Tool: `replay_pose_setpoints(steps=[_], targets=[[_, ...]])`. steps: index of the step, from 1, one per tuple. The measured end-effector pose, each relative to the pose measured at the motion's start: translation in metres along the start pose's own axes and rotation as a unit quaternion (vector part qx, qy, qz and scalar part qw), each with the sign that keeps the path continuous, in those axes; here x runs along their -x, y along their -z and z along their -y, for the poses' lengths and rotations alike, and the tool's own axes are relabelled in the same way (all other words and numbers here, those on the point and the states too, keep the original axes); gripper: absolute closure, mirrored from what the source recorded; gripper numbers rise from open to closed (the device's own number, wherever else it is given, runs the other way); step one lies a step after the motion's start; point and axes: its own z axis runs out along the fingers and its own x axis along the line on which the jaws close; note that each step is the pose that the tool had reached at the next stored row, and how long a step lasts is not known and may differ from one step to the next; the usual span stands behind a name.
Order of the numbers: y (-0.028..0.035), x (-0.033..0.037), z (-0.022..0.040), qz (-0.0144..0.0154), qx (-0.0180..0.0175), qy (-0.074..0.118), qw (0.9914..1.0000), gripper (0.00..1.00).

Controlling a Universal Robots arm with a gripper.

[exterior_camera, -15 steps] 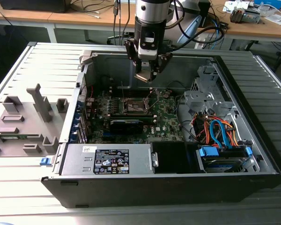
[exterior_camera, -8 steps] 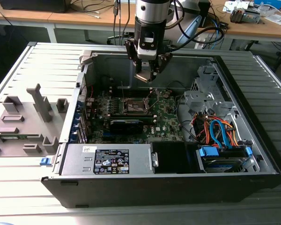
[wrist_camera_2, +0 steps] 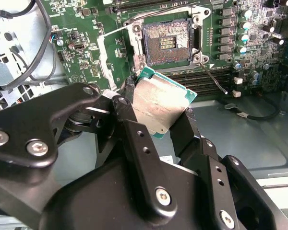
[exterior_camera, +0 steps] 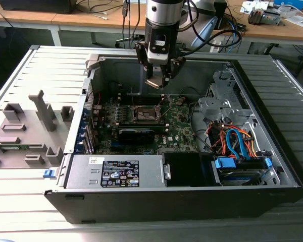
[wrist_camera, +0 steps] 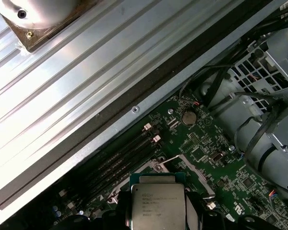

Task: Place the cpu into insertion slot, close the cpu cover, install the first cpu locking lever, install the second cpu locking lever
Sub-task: 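Place the cpu into insertion slot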

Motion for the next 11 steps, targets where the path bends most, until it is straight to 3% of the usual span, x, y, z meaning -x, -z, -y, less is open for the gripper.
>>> replay_pose_setpoints(steps=[11], targets=[[-0.0004,0.0000,0.0000,0.0006,0.0001,-0.011,0.99994,0.45]])
